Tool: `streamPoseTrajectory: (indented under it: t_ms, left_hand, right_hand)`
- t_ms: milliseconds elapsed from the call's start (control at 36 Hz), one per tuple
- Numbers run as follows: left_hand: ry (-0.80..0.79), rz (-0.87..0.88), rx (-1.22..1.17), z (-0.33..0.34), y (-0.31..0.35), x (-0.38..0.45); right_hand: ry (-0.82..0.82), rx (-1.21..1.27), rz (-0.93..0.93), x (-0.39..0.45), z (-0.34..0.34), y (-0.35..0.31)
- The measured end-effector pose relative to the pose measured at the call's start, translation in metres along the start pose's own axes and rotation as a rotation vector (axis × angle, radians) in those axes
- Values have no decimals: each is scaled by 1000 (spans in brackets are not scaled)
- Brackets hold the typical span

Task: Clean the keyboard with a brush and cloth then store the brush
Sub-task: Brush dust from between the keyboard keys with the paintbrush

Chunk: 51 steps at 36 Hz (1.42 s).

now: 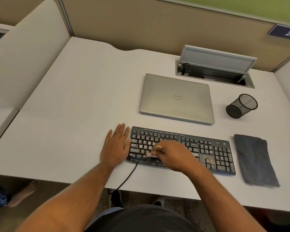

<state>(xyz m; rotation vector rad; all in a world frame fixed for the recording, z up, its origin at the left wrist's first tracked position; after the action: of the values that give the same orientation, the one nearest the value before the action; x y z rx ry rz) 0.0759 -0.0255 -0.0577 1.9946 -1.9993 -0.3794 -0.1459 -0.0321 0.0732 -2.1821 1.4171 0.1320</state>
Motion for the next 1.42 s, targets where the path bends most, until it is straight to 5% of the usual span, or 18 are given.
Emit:
streamPoseTrajectory:
  t_ms: [167, 389, 806, 1028, 1417]
  left_hand:
    - [18, 6, 1, 2, -2, 0]
    - [8, 7, 25, 3, -2, -1]
    - [23, 9, 31, 4, -2, 0]
    - [8, 1, 49, 5, -3, 1]
    - [22, 14, 43, 3, -2, -1]
  right_hand:
    - [-69, -161, 99, -7, -19, 18]
    - [21, 252, 57, -11, -8, -12]
    - [-30, -97, 190, -20, -19, 43]
    - [70, 430, 218, -18, -11, 14]
    - [178, 255, 416, -46, -19, 65]
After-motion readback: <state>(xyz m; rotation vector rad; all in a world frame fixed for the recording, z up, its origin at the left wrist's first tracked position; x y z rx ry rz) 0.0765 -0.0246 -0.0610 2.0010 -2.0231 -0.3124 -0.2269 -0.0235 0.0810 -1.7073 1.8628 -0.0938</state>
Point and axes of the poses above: each hand's wrist, its own x-axis towards the middle knuckle, its own z-axis out of the palm, y = z × x, the point moved 3 cm from there along x, towards the middle knuckle, and after that the axes turned 4 degrees about y, right-handed, at the moved point
